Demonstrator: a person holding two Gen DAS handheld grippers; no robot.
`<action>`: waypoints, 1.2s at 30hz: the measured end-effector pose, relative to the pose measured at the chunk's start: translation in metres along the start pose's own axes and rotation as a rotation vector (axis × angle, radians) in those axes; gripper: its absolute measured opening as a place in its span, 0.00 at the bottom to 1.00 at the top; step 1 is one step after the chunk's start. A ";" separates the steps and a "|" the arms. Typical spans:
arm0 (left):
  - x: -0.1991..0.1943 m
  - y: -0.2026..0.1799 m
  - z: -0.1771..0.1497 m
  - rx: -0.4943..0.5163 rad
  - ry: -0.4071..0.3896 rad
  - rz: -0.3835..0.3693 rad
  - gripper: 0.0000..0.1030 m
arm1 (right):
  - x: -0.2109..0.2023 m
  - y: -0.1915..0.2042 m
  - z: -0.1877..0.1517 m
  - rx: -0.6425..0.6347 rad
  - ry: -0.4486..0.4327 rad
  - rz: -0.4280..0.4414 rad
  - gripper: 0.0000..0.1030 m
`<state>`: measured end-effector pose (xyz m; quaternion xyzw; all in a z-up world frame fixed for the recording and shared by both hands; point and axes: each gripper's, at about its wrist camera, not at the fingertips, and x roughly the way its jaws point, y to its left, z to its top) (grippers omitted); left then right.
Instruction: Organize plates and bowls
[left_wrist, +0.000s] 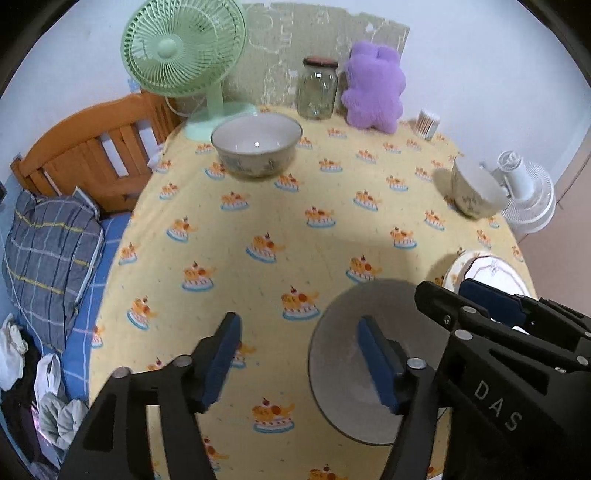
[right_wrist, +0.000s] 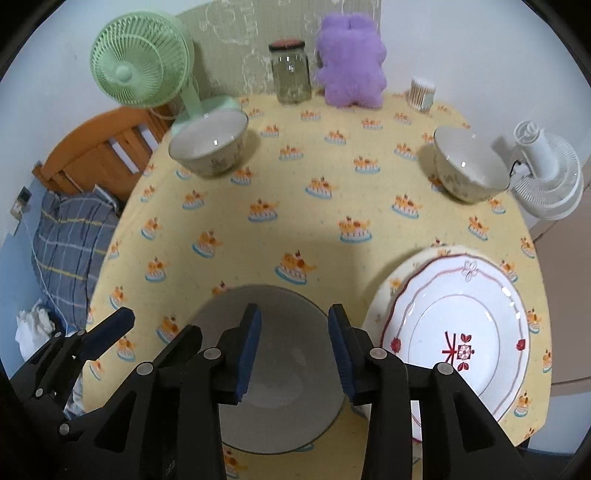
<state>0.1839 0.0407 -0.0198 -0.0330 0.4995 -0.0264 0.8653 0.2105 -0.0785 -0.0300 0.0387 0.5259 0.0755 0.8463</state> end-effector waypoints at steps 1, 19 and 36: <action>-0.004 0.003 0.002 0.000 -0.010 -0.008 0.74 | -0.004 0.003 0.002 0.000 -0.010 -0.001 0.57; -0.024 0.035 0.063 -0.015 -0.115 0.044 0.81 | -0.031 0.049 0.058 -0.047 -0.163 -0.021 0.65; 0.043 0.041 0.133 -0.152 -0.111 0.160 0.92 | 0.042 0.042 0.152 -0.138 -0.128 0.072 0.65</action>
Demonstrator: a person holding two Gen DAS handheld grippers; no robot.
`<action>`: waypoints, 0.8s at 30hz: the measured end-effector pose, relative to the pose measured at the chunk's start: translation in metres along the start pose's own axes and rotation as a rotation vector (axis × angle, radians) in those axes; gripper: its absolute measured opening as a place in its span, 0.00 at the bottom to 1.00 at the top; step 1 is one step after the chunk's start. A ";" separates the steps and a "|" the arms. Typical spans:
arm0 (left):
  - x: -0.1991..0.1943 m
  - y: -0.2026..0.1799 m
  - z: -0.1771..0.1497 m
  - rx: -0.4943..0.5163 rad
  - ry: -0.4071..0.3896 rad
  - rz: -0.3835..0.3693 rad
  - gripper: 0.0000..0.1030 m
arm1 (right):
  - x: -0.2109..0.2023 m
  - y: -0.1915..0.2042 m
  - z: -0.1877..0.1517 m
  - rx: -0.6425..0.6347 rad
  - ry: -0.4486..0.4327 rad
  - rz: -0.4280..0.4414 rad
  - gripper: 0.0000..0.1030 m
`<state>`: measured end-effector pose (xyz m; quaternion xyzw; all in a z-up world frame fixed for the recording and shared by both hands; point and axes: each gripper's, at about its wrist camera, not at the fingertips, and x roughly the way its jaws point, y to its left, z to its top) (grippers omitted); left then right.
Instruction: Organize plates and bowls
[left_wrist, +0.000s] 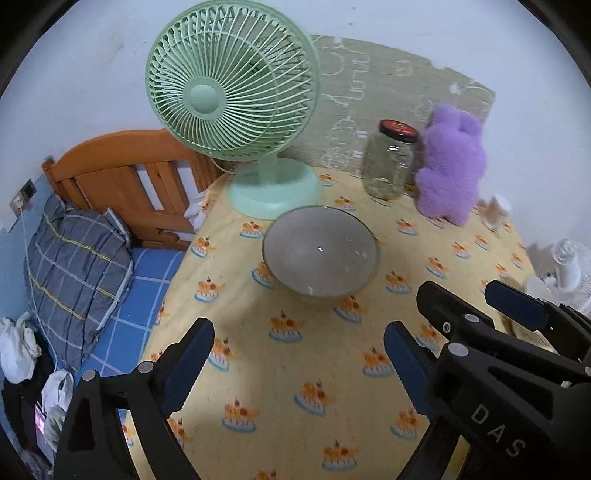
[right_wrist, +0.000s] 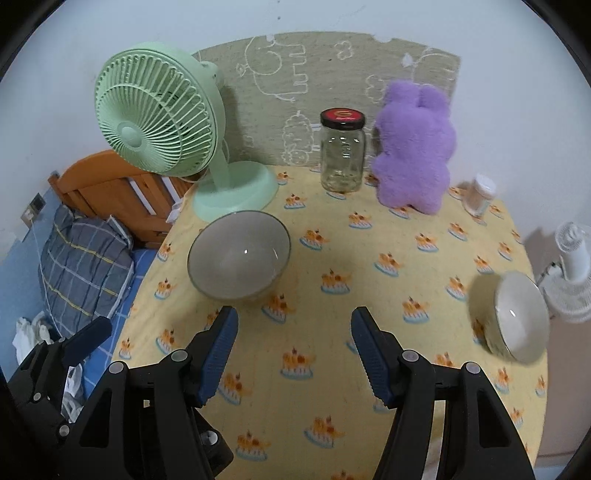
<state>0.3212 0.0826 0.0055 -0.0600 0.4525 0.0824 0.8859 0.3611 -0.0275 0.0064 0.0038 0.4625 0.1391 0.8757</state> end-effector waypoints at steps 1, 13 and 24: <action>0.007 -0.001 0.005 -0.004 -0.001 0.016 0.92 | 0.007 -0.001 0.004 -0.003 0.004 0.006 0.65; 0.062 0.000 0.041 -0.003 -0.029 0.095 0.84 | 0.077 -0.006 0.048 -0.003 0.017 0.042 0.65; 0.113 0.010 0.049 -0.050 -0.004 0.103 0.52 | 0.129 0.001 0.067 0.001 0.041 0.055 0.49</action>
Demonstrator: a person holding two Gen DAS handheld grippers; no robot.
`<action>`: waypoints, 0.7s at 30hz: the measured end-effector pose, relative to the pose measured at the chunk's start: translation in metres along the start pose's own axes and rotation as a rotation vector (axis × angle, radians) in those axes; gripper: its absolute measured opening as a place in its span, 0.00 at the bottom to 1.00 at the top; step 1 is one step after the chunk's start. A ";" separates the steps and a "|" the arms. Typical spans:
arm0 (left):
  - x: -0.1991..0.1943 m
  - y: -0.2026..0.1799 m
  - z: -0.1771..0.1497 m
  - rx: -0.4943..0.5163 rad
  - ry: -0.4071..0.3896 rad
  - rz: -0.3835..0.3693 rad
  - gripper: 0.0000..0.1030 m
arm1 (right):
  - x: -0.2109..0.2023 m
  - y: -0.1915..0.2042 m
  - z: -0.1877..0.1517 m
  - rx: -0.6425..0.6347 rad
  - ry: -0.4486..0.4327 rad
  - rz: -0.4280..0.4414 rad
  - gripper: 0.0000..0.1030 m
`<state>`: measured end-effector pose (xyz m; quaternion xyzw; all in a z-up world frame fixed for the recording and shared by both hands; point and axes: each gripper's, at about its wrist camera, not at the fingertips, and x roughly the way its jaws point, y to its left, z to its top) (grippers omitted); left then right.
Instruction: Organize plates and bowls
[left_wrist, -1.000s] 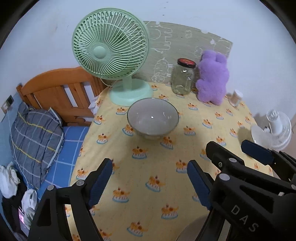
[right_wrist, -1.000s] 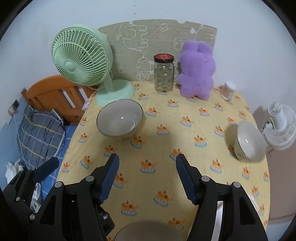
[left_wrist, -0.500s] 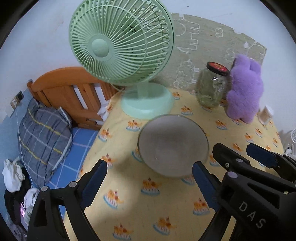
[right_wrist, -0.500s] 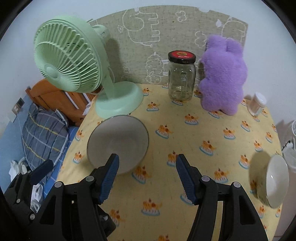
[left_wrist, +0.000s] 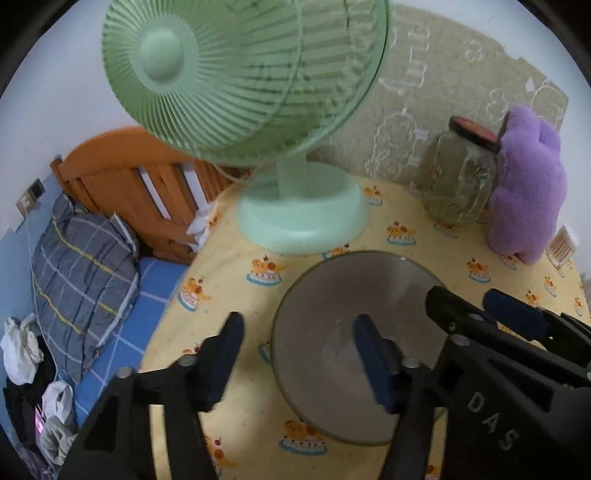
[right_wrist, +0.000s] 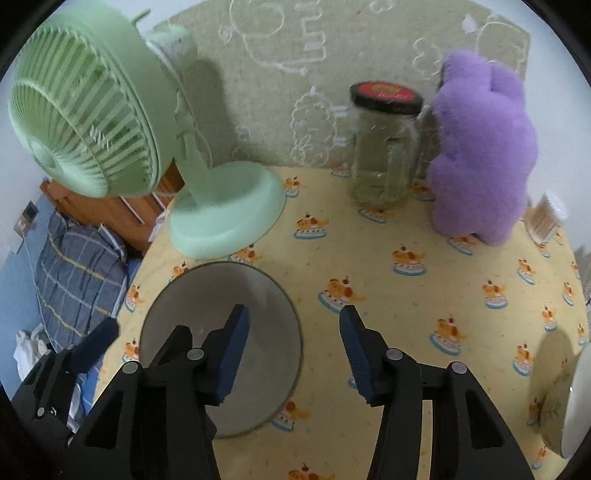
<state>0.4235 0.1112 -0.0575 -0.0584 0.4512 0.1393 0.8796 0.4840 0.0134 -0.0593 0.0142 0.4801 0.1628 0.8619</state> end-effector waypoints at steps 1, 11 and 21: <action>0.007 0.000 -0.001 -0.003 0.019 -0.001 0.49 | 0.005 0.001 -0.001 -0.005 0.007 0.001 0.45; 0.031 0.001 -0.004 -0.020 0.073 -0.001 0.30 | 0.033 0.005 -0.005 -0.022 0.048 0.002 0.24; 0.029 0.002 -0.005 -0.025 0.125 0.031 0.26 | 0.025 0.006 -0.008 -0.011 0.055 0.020 0.23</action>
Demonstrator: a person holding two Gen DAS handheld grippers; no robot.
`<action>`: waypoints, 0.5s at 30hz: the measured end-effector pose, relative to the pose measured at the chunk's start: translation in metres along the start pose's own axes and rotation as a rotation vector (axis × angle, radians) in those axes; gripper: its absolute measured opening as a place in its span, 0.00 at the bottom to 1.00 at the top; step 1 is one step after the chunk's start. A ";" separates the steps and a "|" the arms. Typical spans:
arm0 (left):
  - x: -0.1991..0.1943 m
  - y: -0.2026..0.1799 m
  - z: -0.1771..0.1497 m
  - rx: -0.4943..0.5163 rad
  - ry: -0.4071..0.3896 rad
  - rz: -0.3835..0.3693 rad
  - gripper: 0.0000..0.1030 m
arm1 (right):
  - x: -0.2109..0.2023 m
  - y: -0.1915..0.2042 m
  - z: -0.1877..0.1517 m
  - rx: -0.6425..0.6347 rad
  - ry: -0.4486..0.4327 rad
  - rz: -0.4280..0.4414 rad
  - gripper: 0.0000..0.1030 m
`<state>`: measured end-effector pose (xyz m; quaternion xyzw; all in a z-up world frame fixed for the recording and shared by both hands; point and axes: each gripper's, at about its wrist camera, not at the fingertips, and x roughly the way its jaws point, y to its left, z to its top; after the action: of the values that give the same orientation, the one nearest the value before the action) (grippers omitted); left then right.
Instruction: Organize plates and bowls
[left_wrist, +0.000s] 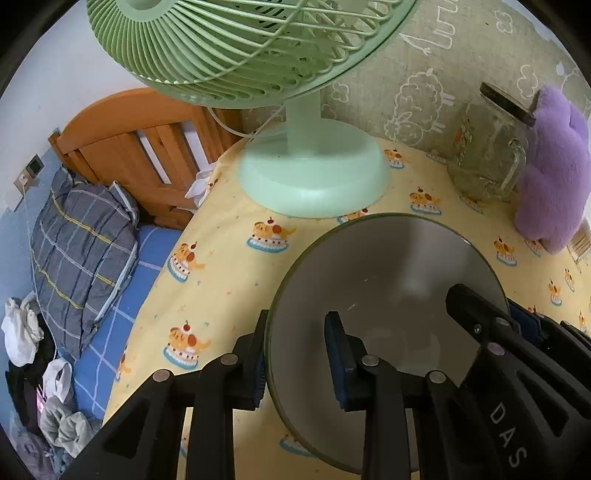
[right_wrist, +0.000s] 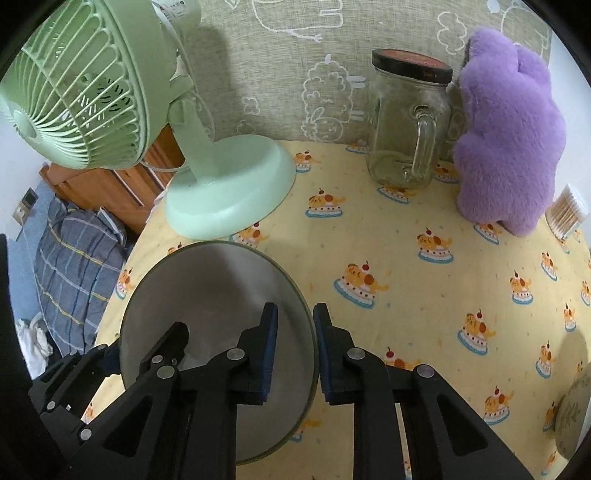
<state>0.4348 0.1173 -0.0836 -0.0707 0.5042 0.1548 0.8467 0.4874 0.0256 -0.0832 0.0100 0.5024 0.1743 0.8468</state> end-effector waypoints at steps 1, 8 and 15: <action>-0.001 -0.001 -0.001 0.002 0.002 0.002 0.26 | -0.001 -0.001 -0.002 0.003 0.006 0.003 0.23; -0.017 -0.007 -0.022 0.022 0.036 -0.010 0.26 | -0.019 -0.008 -0.021 0.030 0.026 -0.006 0.23; -0.040 -0.015 -0.044 0.056 0.040 -0.036 0.26 | -0.045 -0.016 -0.046 0.056 0.035 -0.029 0.23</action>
<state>0.3856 0.0831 -0.0698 -0.0590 0.5238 0.1240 0.8407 0.4330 -0.0106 -0.0714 0.0232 0.5219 0.1480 0.8397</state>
